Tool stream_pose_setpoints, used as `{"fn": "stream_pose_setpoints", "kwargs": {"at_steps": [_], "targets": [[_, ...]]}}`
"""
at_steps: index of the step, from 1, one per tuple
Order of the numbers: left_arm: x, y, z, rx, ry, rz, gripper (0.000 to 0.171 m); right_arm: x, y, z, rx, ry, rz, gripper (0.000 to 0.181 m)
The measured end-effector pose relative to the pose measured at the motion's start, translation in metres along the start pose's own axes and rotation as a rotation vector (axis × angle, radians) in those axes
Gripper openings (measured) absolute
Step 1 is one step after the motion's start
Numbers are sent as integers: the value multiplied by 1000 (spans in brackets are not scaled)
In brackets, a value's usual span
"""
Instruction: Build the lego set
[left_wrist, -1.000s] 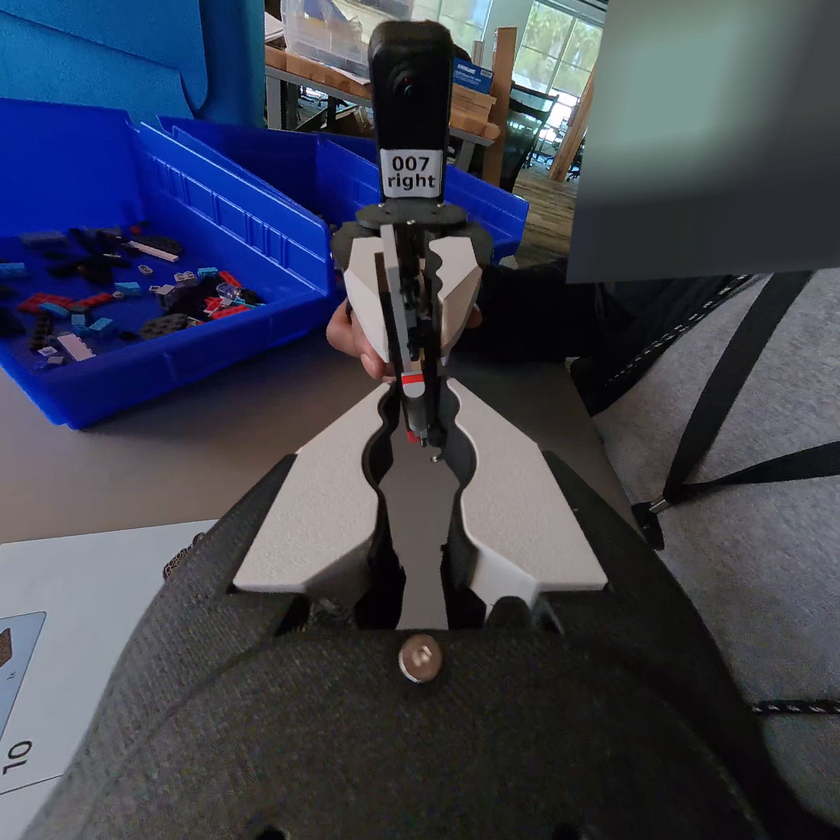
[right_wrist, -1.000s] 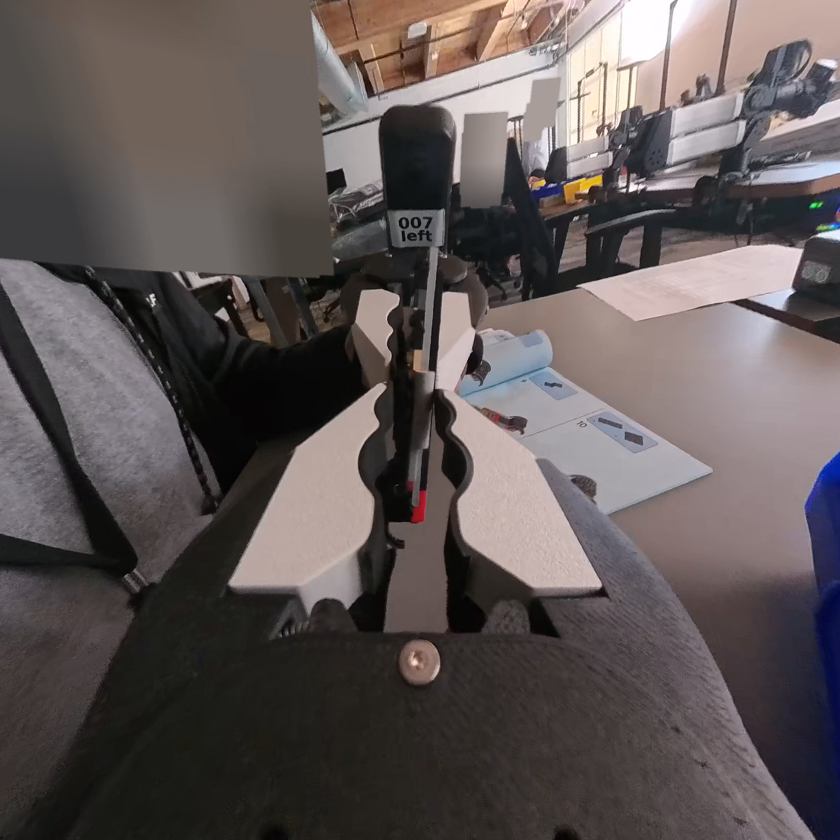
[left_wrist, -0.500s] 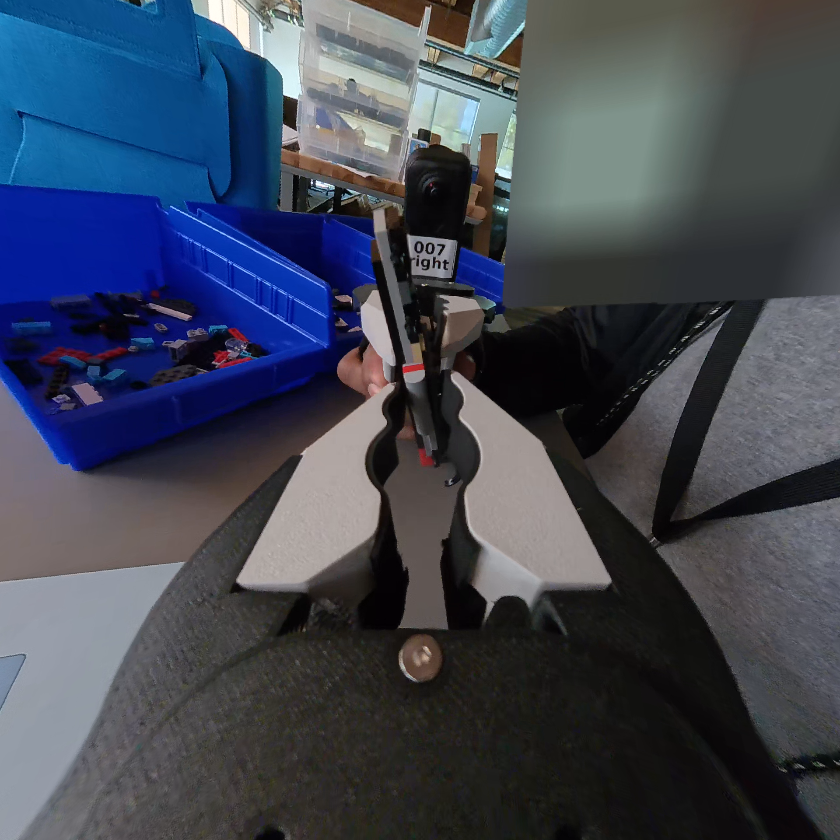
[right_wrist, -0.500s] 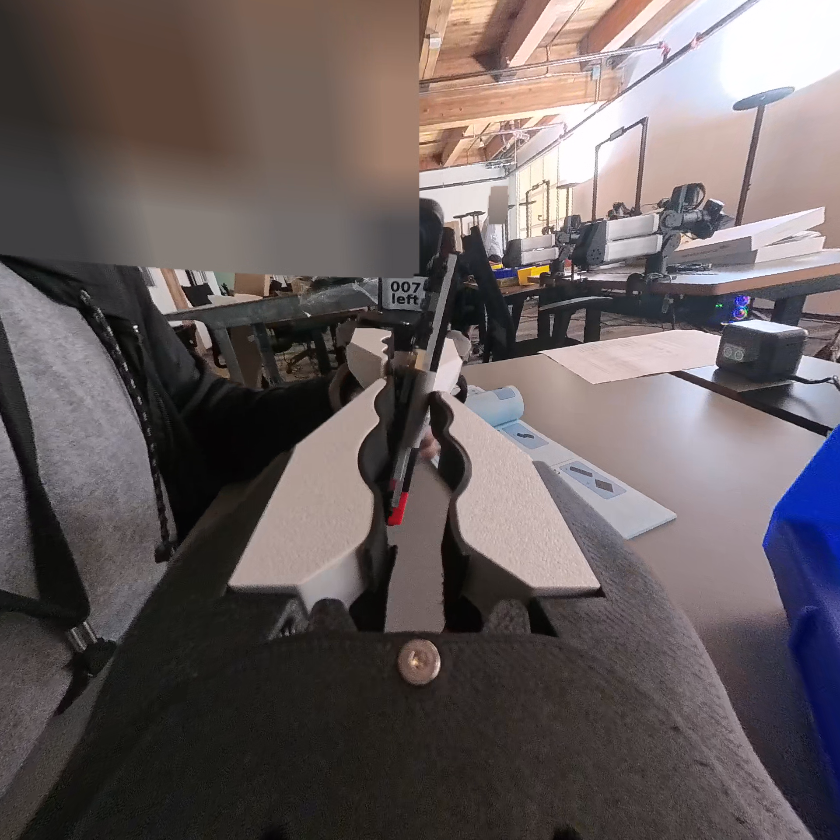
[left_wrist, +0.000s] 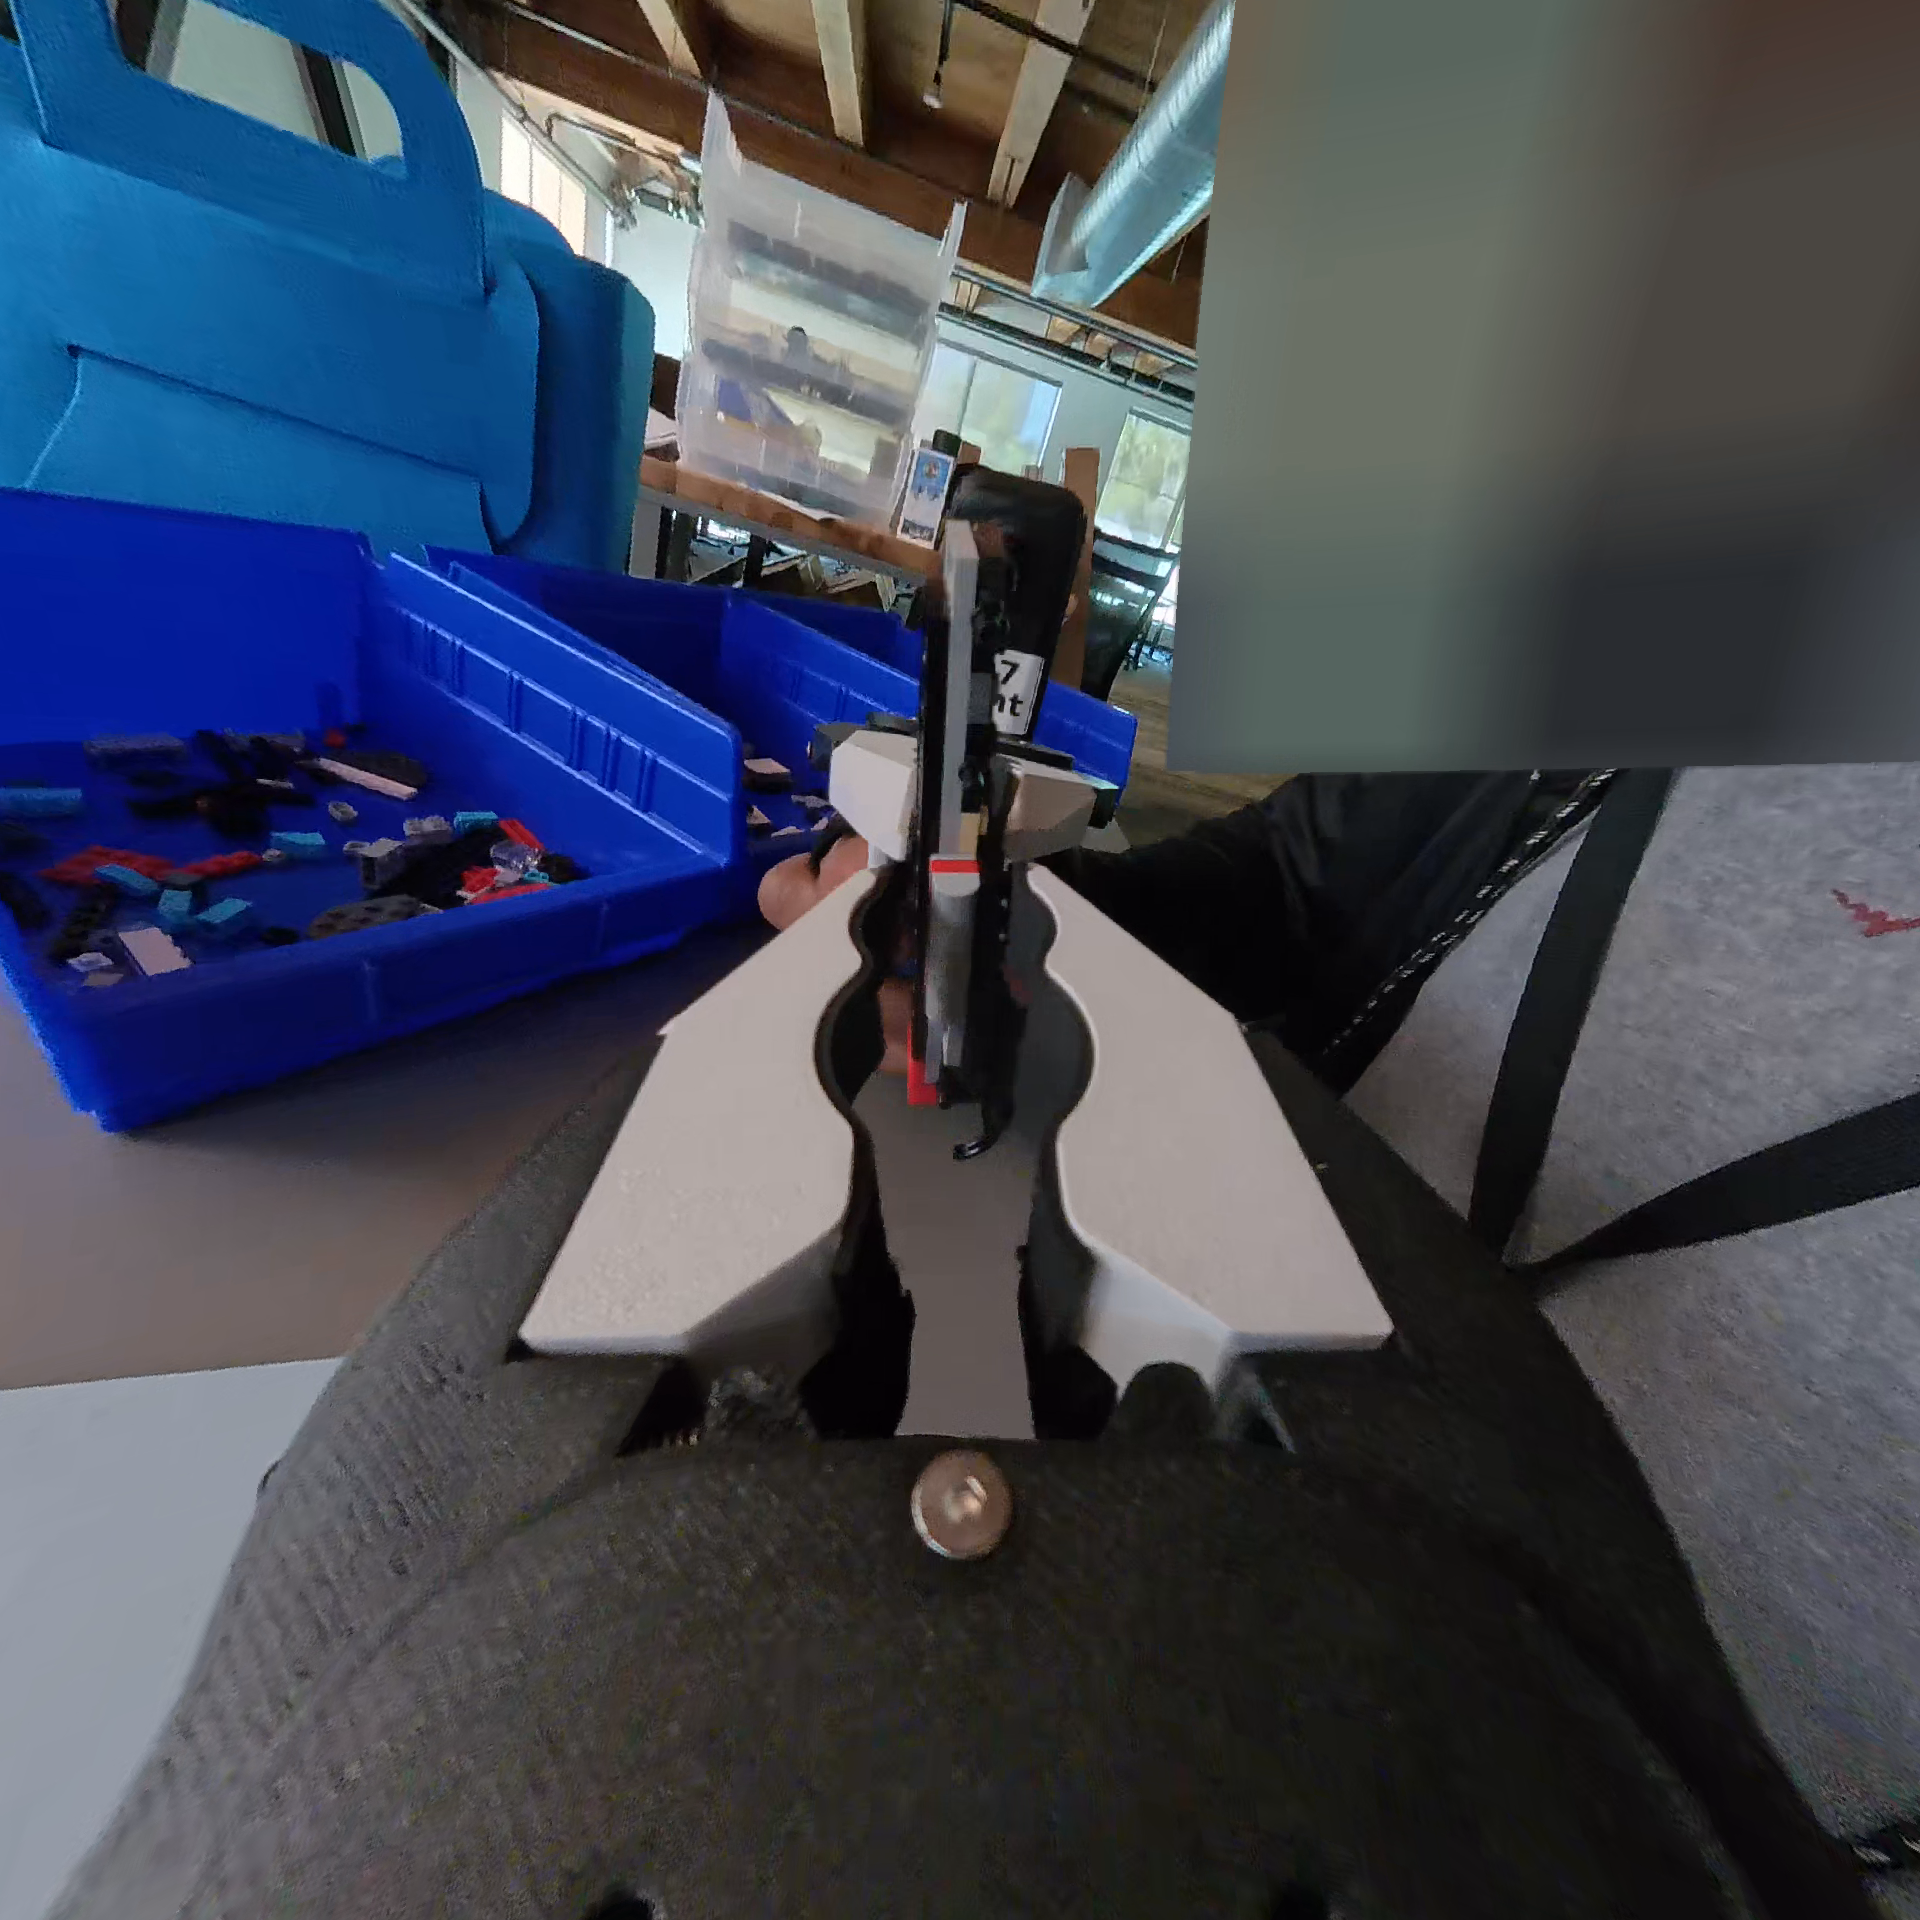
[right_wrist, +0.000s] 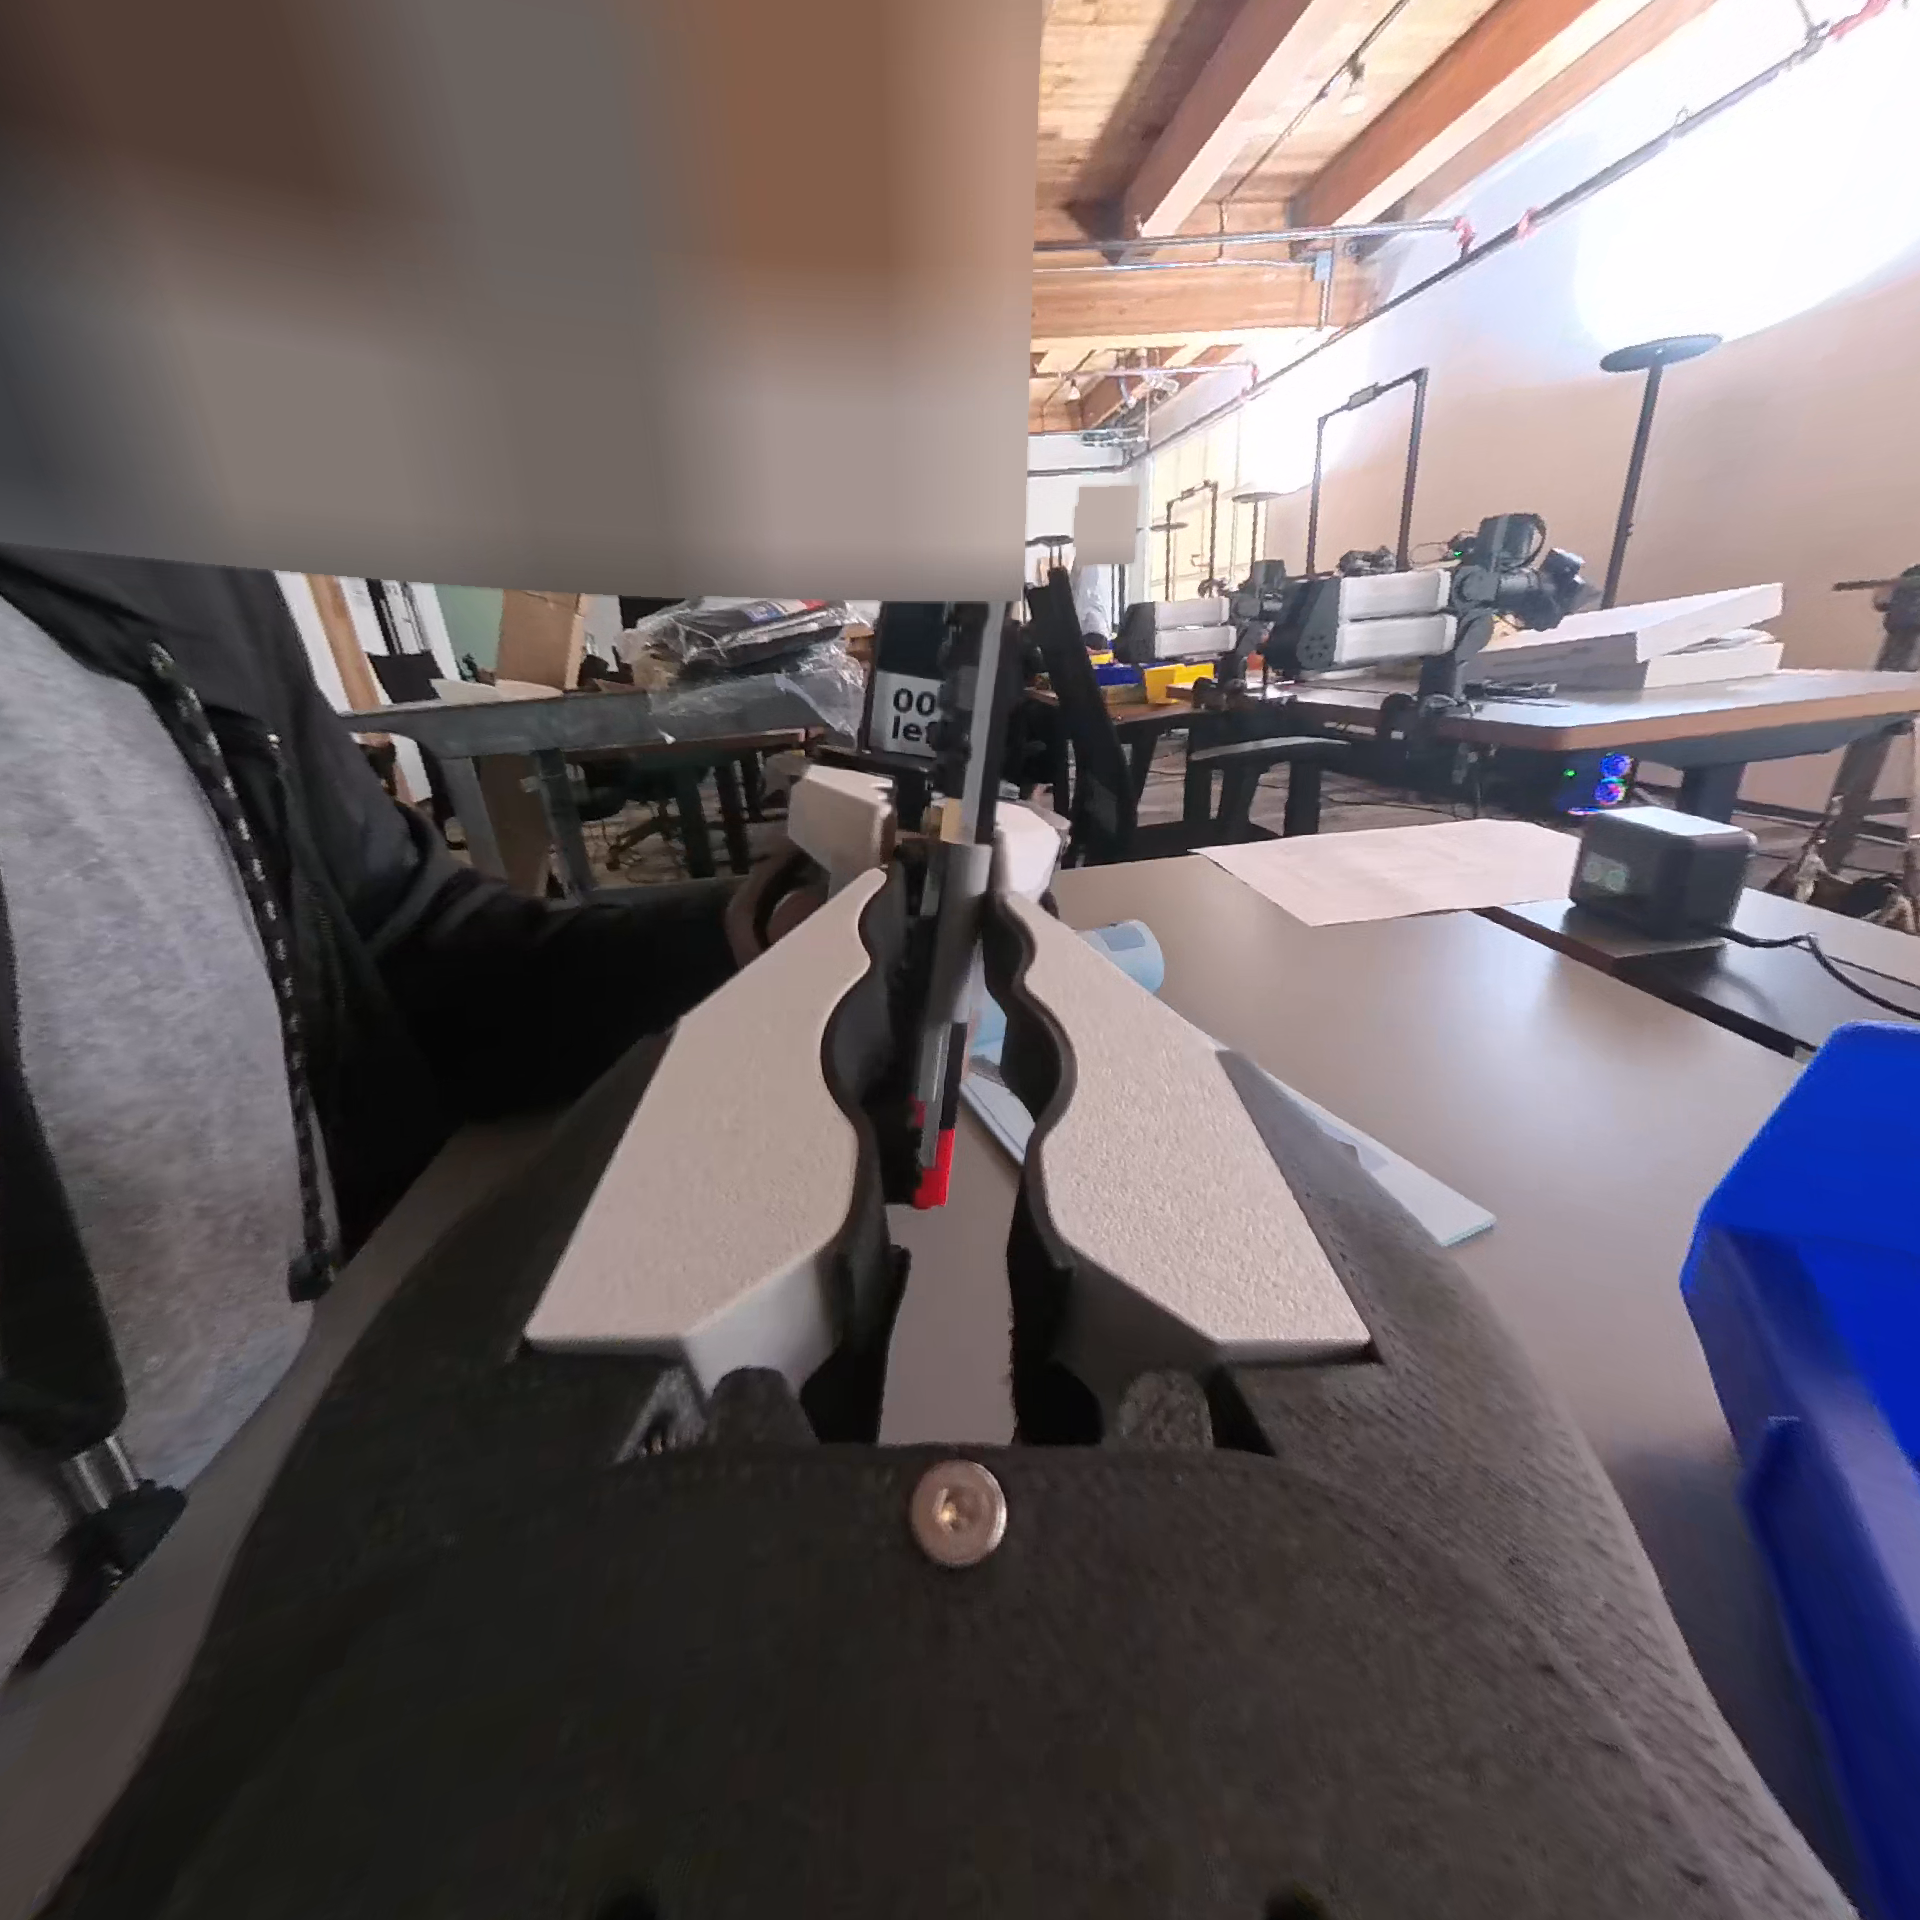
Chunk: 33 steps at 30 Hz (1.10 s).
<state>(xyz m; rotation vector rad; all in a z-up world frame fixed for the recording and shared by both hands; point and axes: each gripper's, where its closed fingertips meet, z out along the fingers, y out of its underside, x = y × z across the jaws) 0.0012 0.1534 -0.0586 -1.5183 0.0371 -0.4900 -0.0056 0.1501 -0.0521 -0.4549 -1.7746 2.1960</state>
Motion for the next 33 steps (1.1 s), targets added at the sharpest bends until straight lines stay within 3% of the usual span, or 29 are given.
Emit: {"fn": "stream_pose_setpoints", "kwargs": {"at_steps": [13,18,22,24,33], "targets": [[-2,-2,0,43,-24,32,15,0,0,0,10,8,13,17],[-15,0,3,81,-24,-162,21,17,-1,-2,45,74,125,17],[-17,8,6,56,-21,-204,24,26,-3,-3,80,116,237,17],[-19,10,8,55,-28,-215,16,26,-2,-2,83,118,272,17],[-27,7,2,128,-6,-349,16,34,0,-1,80,145,401,22]]}}
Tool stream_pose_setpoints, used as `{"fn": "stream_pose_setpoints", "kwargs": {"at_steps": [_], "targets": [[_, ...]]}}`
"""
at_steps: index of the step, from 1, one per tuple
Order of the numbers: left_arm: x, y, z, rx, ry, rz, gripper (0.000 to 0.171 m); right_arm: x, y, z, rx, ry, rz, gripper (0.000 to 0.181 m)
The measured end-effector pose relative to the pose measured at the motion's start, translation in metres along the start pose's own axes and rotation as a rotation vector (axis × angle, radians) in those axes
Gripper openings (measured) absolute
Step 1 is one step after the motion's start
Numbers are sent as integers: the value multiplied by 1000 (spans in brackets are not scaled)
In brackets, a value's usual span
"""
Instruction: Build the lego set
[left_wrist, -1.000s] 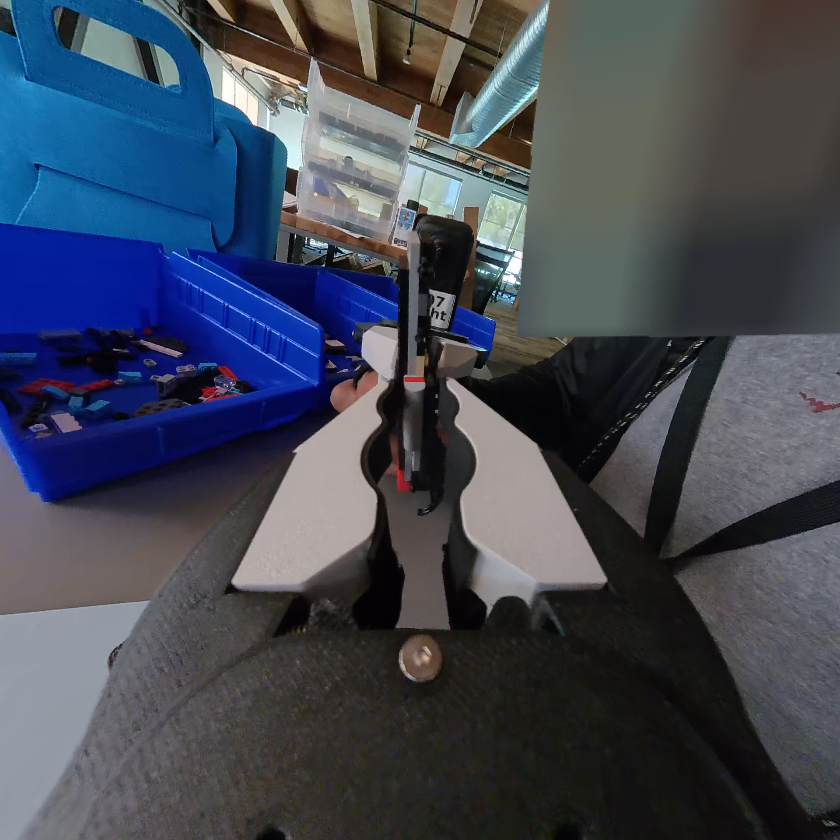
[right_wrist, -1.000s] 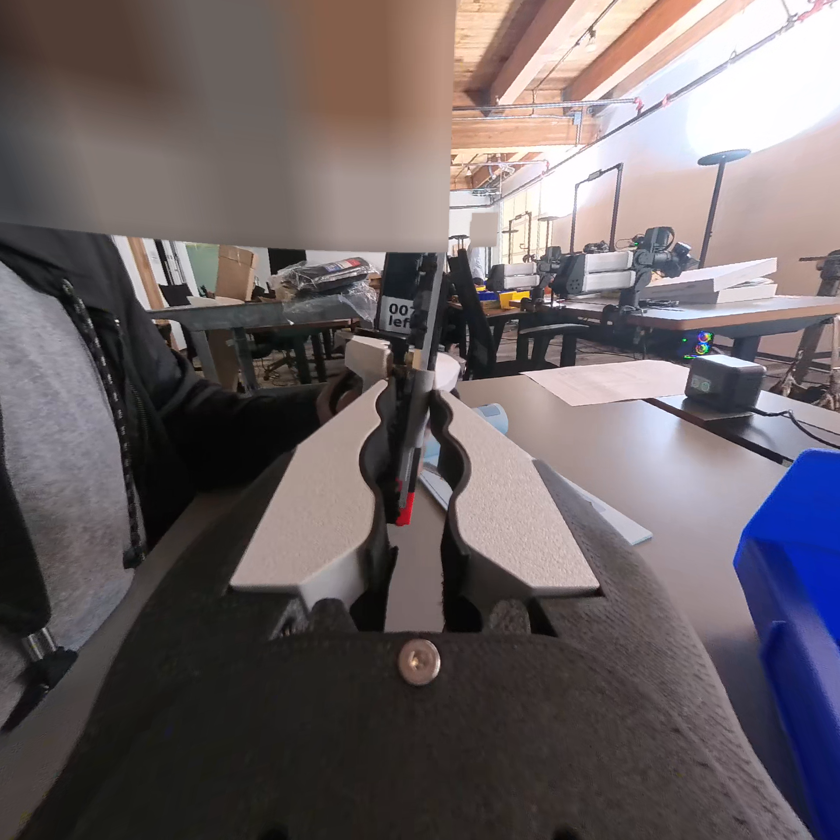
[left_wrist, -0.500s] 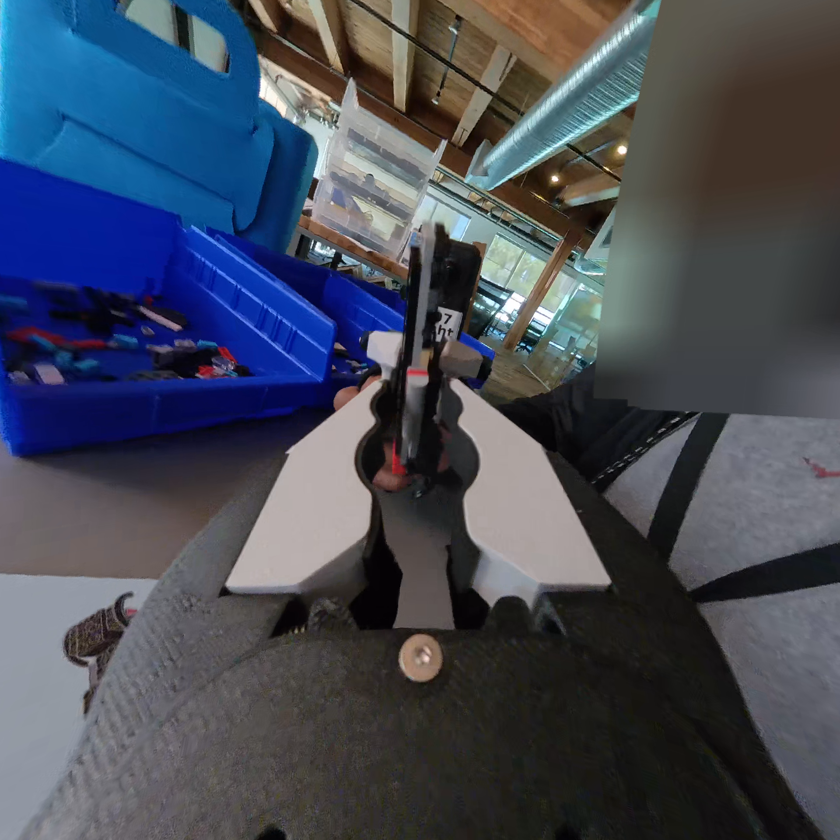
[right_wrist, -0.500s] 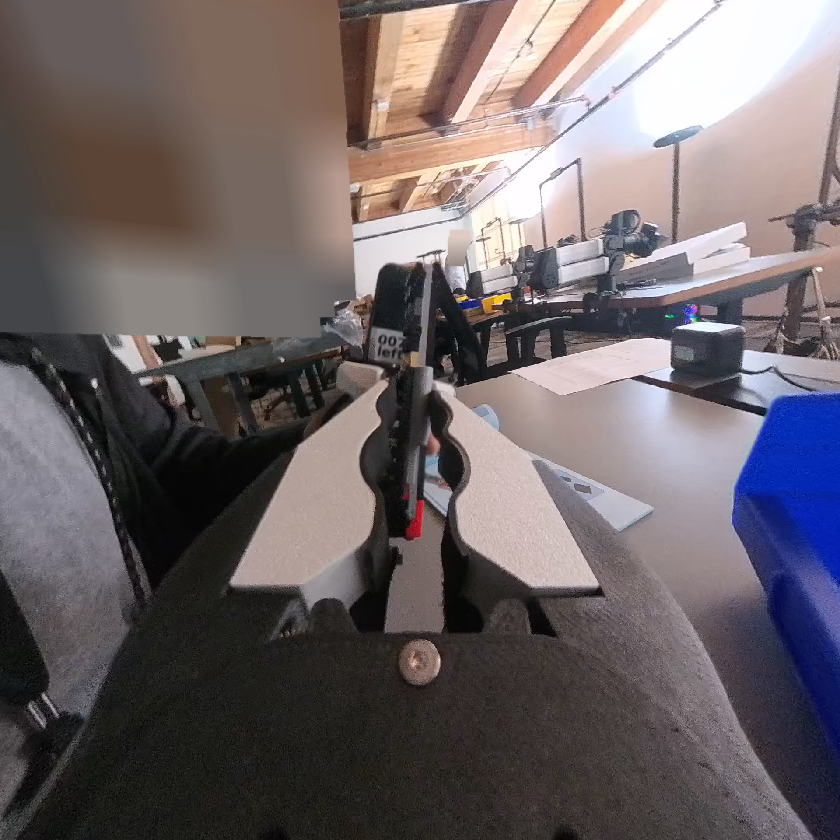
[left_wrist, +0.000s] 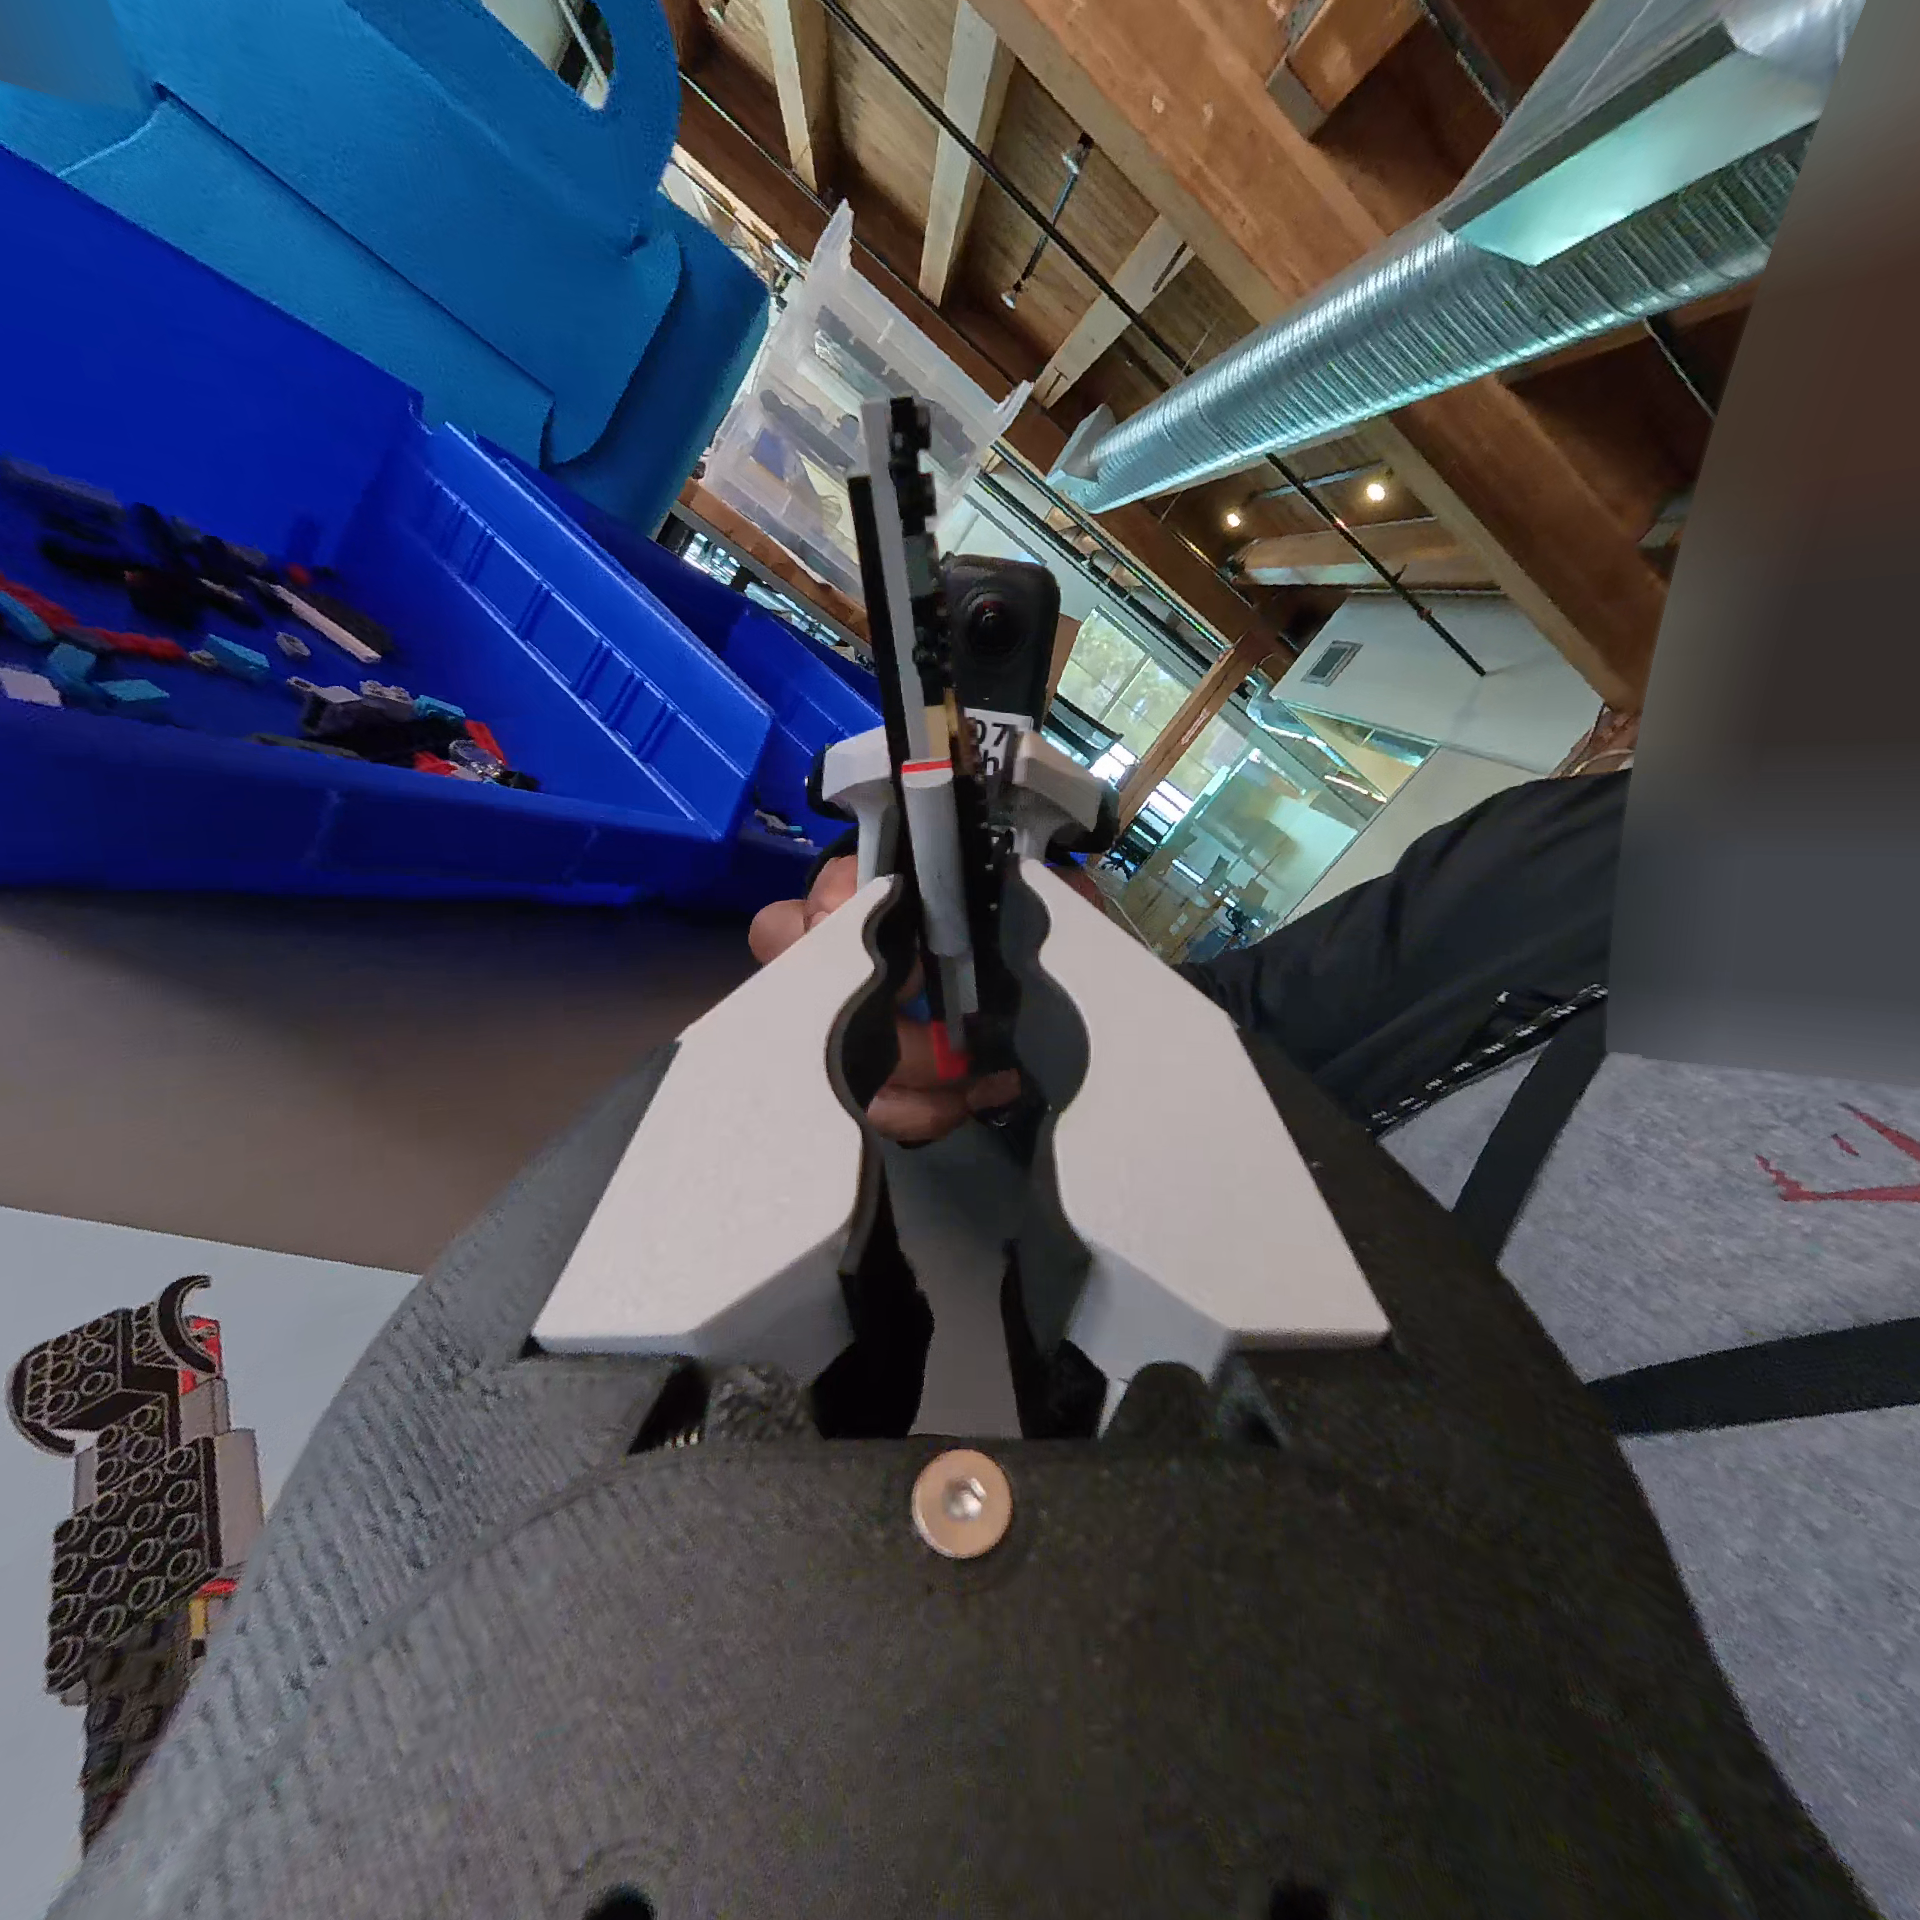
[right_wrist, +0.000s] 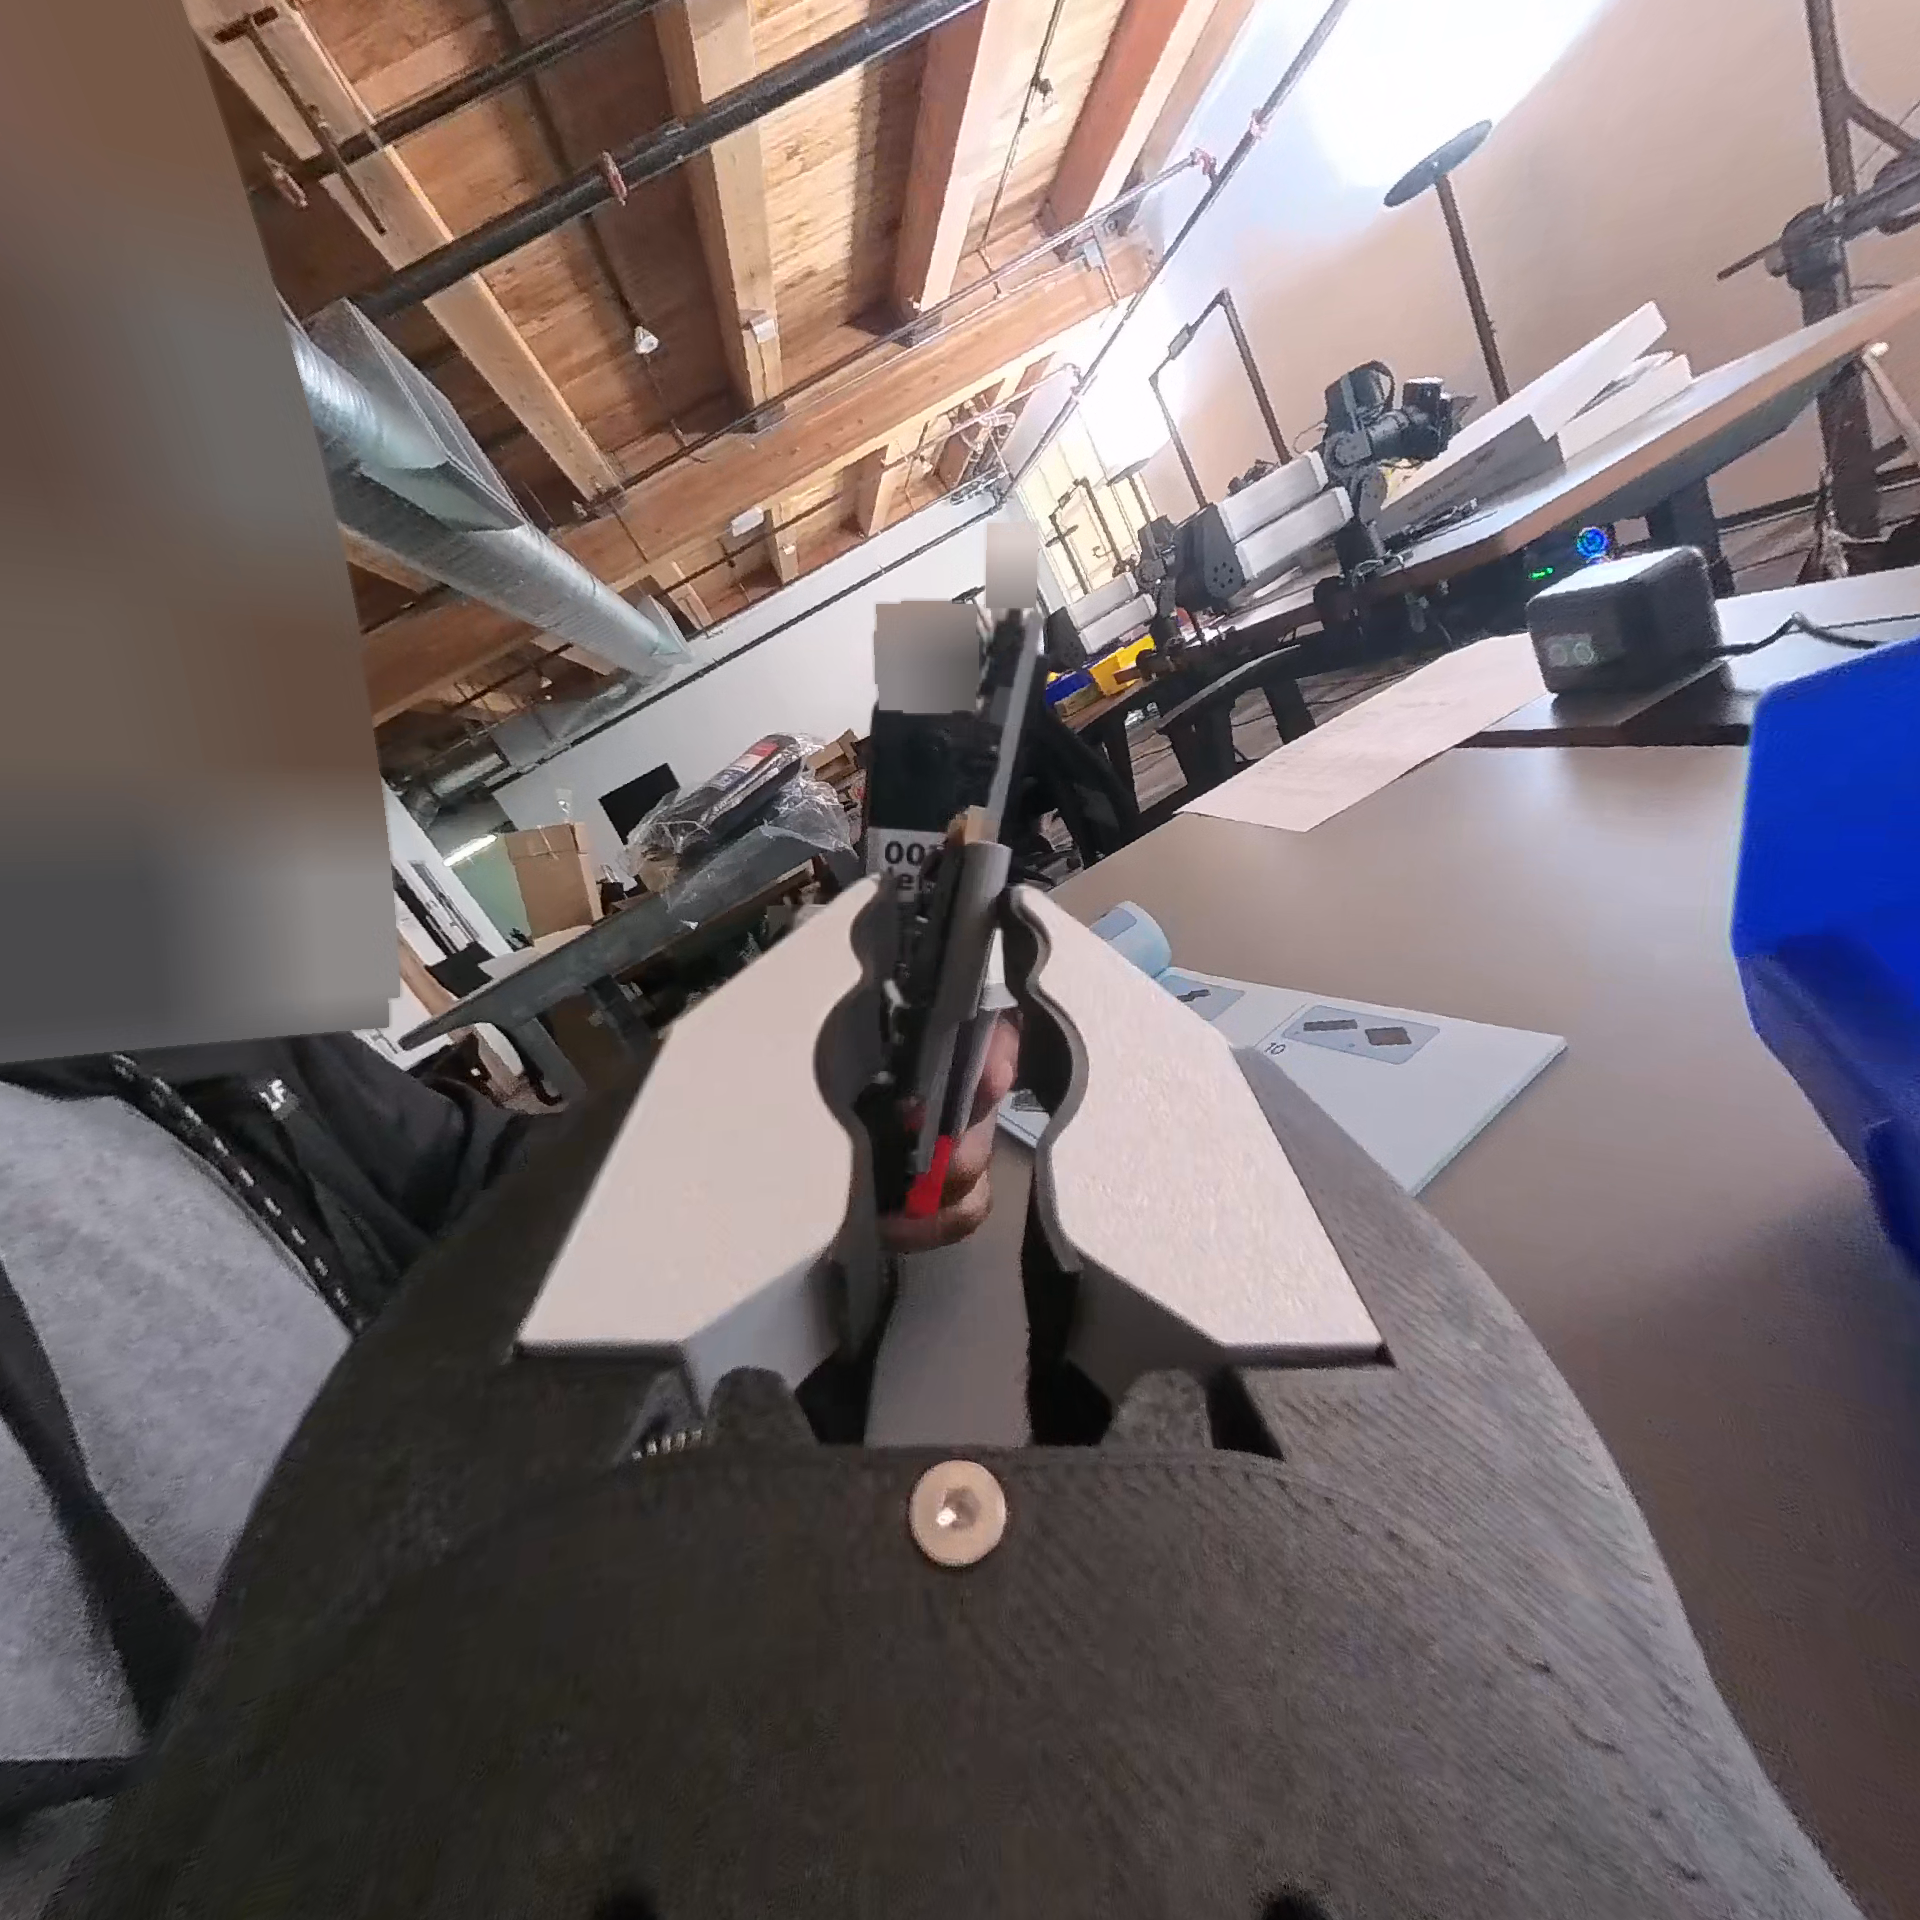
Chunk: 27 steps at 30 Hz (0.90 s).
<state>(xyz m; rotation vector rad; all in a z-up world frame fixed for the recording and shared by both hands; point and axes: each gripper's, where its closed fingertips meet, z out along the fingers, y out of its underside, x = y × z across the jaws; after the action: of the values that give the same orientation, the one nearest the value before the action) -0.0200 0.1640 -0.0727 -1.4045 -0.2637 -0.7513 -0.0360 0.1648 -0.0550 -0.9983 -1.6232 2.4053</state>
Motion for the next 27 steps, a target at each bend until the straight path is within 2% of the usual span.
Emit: {"fn": "stream_pose_setpoints", "kwargs": {"at_steps": [6,8,27], "targets": [[-4,-7,-5,53,-3,-40,15,-1,10,2,-72,-22,29,27],[-3,-7,-5,54,8,-52,15,1,9,1,-65,-9,43,18],[-7,-7,-3,104,38,-211,15,9,9,0,-59,30,45,17]]}}
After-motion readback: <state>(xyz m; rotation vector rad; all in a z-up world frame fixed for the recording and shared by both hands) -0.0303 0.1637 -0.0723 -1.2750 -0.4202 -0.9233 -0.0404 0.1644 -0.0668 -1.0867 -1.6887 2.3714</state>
